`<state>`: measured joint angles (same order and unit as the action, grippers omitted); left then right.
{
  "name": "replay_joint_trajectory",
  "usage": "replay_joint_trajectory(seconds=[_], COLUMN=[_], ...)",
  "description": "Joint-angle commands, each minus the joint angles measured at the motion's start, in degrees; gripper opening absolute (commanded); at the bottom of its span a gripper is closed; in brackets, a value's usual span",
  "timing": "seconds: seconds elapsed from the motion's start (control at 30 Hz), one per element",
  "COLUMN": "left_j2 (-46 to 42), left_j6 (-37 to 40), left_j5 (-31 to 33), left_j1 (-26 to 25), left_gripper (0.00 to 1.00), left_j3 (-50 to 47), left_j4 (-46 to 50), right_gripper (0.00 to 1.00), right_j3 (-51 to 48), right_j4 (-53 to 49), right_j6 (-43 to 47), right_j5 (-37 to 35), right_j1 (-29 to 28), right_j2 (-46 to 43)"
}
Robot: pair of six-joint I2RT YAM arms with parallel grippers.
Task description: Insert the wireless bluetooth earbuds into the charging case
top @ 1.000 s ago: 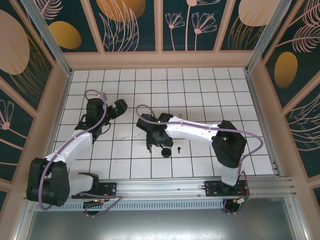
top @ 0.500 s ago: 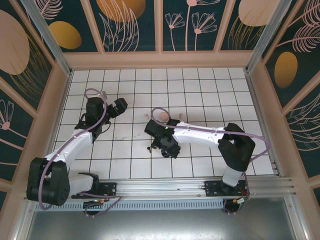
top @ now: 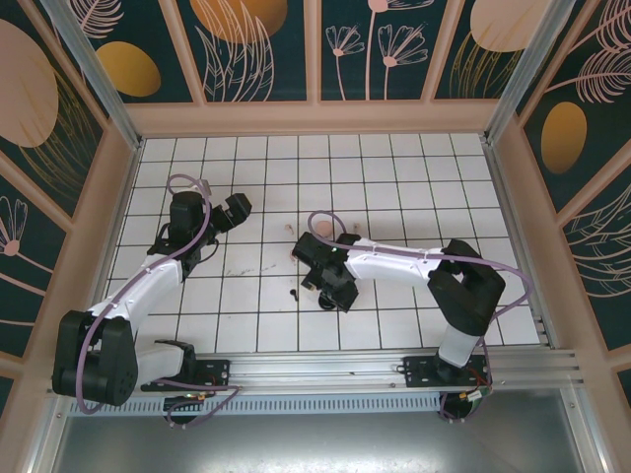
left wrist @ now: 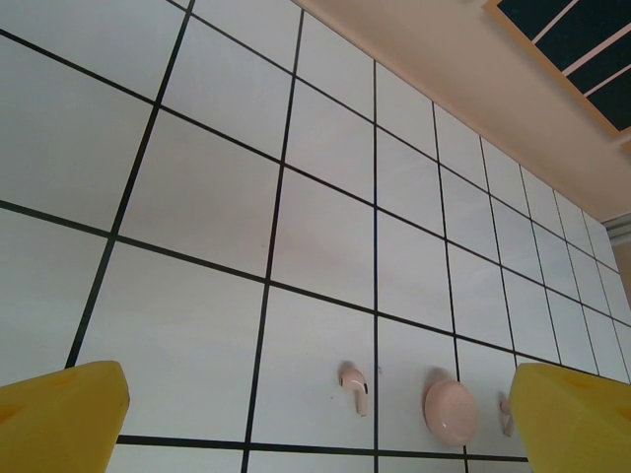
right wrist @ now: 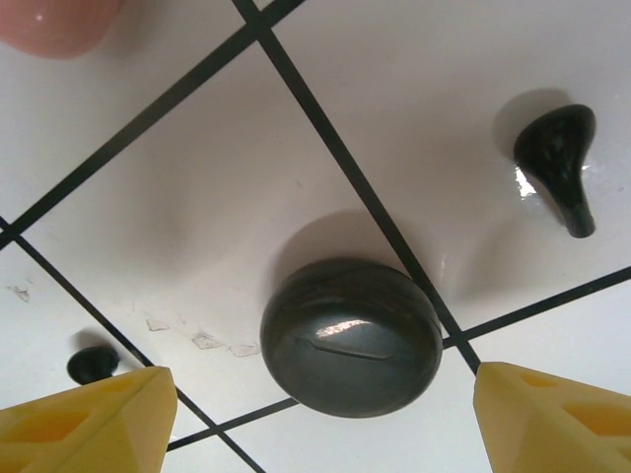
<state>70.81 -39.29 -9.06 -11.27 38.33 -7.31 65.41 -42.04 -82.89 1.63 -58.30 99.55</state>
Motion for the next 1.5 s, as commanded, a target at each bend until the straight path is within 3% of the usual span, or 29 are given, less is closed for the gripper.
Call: replay_joint_trajectory(seconds=[0.0, 0.47, 0.87, 1.3, 1.47], left_j2=[0.5, 0.5, 0.4, -0.7, -2.9], left_j6=[-0.5, -0.4, -0.7, -4.0, -5.4], left_j5=[-1.0, -1.0, -1.0, -2.9, -5.9], left_j1=[-0.3, -0.3, -0.3, -0.3, -0.3], left_gripper=[0.99, 0.99, 0.99, 0.99, 0.98], left_j3=[1.2, 1.3, 1.6, 2.8, 0.7], left_j4=[-1.4, -1.4, -1.1, 2.9, 2.7], right_gripper=[0.79, 0.74, 0.63, 0.38, 0.36], right_j3=[-1.2, -3.6, -3.9, -4.8, -6.0], right_j4=[0.9, 3.0, 4.2, 6.5, 7.7], right_j6=[-0.7, -0.3, 1.1, 3.6, 5.0], right_j5=[1.0, 1.2, 1.0, 0.1, -1.4], right_j1=[0.4, 0.7, 1.1, 0.8, 0.6], right_j2=[0.2, 2.5, 3.9, 2.7, -1.6])
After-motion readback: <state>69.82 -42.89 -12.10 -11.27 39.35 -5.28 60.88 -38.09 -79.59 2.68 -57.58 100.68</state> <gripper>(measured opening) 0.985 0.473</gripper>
